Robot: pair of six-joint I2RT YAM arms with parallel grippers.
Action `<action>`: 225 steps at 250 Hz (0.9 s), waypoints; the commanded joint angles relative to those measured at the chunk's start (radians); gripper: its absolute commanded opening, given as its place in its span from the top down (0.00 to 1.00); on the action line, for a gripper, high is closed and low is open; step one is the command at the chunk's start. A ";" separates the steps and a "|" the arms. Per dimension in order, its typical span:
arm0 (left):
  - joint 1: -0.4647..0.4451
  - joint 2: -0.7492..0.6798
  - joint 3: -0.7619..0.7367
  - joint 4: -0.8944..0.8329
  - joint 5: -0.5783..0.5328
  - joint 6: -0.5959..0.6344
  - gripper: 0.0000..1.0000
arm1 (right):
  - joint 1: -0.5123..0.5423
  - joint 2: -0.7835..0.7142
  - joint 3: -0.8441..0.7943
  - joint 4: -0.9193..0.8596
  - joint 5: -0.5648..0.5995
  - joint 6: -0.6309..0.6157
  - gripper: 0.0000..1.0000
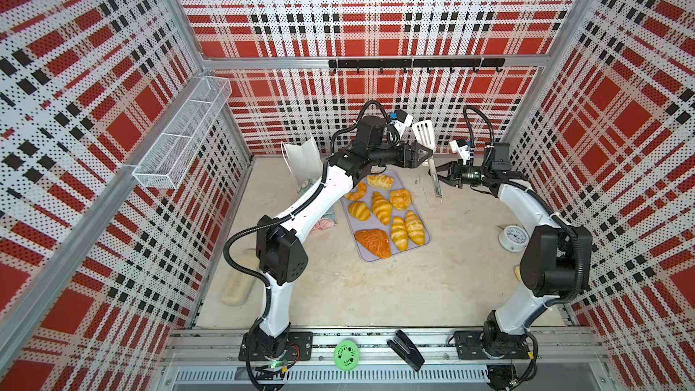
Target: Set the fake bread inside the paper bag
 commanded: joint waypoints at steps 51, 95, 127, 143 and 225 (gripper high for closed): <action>0.014 0.042 0.043 0.058 0.101 -0.033 0.36 | 0.031 0.035 0.055 -0.029 -0.075 -0.031 1.00; 0.017 0.053 0.049 0.075 0.128 -0.040 0.43 | 0.045 0.043 0.056 -0.034 -0.081 -0.028 1.00; 0.015 0.059 0.050 0.072 0.132 -0.038 0.47 | 0.050 0.046 0.060 -0.025 -0.089 -0.017 1.00; 0.015 0.063 0.050 0.072 0.135 -0.037 0.50 | 0.052 0.045 0.060 -0.018 -0.095 -0.011 1.00; 0.012 0.069 0.050 0.086 0.151 -0.041 0.58 | 0.052 0.050 0.052 0.027 -0.112 0.035 1.00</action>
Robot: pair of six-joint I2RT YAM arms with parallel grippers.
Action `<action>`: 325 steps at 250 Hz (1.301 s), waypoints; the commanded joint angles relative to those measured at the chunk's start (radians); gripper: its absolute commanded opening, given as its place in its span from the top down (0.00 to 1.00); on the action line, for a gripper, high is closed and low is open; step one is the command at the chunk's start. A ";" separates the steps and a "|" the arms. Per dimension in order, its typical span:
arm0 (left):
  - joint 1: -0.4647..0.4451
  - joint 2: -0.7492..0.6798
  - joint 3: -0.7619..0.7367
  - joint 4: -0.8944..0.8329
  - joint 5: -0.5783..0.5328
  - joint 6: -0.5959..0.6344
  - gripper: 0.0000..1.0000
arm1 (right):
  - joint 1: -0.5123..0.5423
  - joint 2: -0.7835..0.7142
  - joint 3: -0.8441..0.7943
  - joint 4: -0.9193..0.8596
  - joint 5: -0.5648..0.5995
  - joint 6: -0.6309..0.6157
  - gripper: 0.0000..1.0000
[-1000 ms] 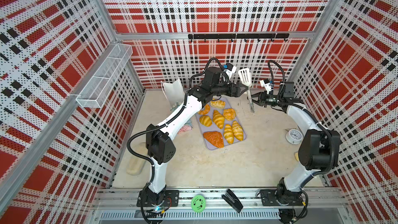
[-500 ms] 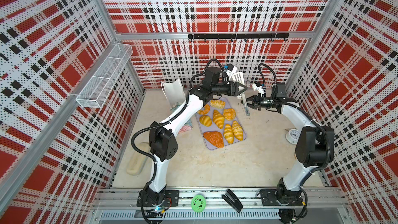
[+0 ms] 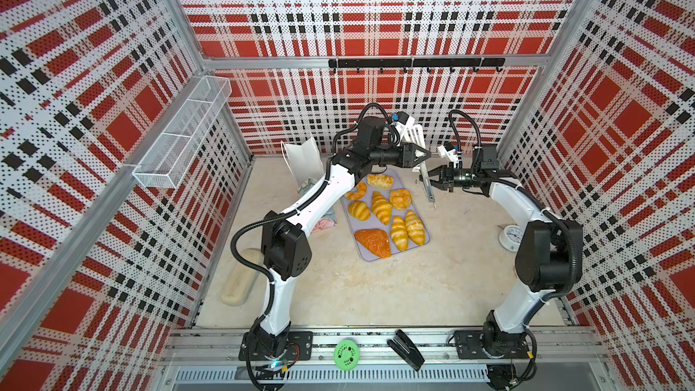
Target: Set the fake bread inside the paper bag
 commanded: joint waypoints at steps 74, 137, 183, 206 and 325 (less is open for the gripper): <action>-0.003 0.021 0.035 0.053 0.035 -0.008 0.73 | 0.003 0.007 0.019 0.100 -0.047 0.044 1.00; 0.000 0.018 0.009 0.125 0.049 -0.044 0.84 | 0.002 -0.011 0.006 0.099 -0.017 0.028 0.94; -0.003 0.014 0.009 0.138 0.056 -0.043 0.88 | -0.024 -0.043 -0.014 0.106 0.049 0.017 0.67; -0.002 0.011 0.008 0.143 0.057 -0.040 0.88 | -0.056 -0.074 -0.050 0.174 0.043 0.049 0.53; -0.013 0.008 0.010 0.185 0.072 -0.026 0.87 | -0.148 -0.038 -0.357 1.637 -0.033 1.086 0.11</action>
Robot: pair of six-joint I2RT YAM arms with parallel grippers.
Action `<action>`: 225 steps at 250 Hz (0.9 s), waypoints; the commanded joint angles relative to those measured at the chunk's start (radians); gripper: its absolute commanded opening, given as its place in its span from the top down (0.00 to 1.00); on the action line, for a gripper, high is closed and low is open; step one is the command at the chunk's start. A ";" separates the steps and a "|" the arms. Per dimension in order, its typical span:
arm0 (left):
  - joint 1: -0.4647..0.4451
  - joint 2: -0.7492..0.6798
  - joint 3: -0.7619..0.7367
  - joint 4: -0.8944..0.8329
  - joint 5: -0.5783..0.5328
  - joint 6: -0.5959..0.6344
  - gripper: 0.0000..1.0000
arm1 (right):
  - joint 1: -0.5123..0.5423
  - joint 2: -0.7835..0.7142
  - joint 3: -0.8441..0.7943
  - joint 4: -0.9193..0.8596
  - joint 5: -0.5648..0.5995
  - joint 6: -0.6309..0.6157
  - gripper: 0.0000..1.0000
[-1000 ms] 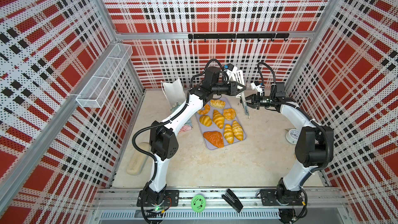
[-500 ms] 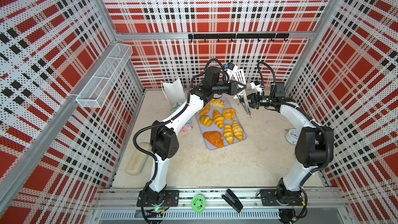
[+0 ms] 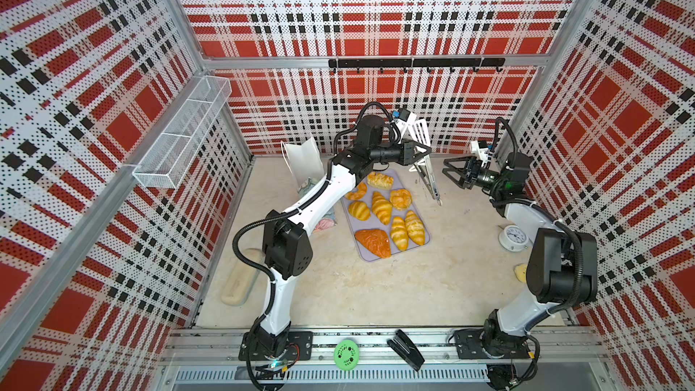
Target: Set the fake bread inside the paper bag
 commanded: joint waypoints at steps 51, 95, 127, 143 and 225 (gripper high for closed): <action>-0.015 -0.005 0.012 0.066 0.013 0.006 0.86 | 0.066 0.087 -0.032 0.660 -0.047 0.419 0.14; -0.014 -0.013 0.006 0.065 0.003 0.012 0.86 | 0.097 0.036 -0.049 0.407 -0.034 0.204 0.14; -0.016 -0.013 0.008 0.065 0.003 0.014 0.86 | 0.123 0.040 -0.043 0.391 -0.032 0.192 0.13; -0.016 -0.014 0.009 0.067 0.004 0.016 0.86 | 0.137 0.051 -0.041 0.418 -0.029 0.214 0.13; -0.019 -0.014 0.006 0.065 0.007 0.022 0.86 | 0.162 0.059 -0.040 0.478 -0.028 0.260 0.13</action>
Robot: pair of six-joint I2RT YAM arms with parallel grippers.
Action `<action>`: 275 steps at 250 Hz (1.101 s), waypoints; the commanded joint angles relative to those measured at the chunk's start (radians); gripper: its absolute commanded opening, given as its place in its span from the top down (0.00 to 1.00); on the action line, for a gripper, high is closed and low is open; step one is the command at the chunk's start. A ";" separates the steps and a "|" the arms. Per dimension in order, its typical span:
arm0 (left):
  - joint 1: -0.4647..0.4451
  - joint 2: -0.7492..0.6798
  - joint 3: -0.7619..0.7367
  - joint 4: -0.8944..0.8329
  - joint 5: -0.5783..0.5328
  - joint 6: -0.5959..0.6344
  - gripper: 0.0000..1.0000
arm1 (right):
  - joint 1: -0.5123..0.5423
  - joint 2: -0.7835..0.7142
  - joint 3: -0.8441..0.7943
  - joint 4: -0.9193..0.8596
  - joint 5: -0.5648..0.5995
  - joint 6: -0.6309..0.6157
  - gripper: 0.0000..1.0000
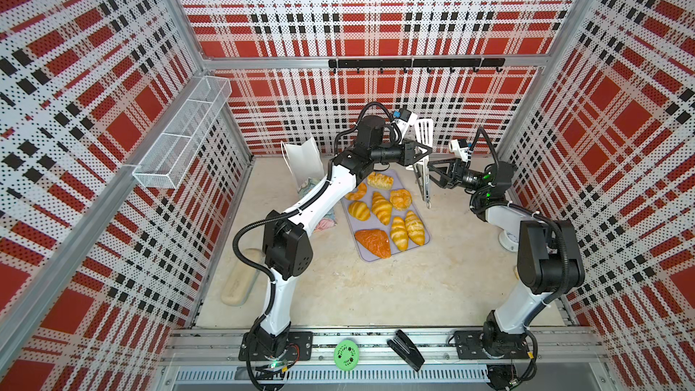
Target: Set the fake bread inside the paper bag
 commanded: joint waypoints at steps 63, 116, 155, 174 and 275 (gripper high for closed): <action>-0.021 -0.017 0.009 0.064 0.008 0.004 0.87 | 0.014 -0.030 0.009 0.011 0.007 -0.030 0.11; -0.043 -0.010 0.014 0.067 -0.002 0.015 0.87 | 0.019 -0.037 0.014 -0.016 0.009 -0.031 0.11; -0.055 -0.003 0.016 0.086 -0.001 0.013 0.87 | 0.018 -0.046 0.012 -0.020 0.018 -0.027 0.11; -0.062 -0.002 0.013 0.101 0.004 0.010 0.87 | 0.019 -0.047 0.017 -0.020 0.021 -0.021 0.11; -0.075 0.002 0.000 0.181 0.021 -0.003 0.87 | 0.020 -0.061 0.014 0.005 0.016 0.036 0.12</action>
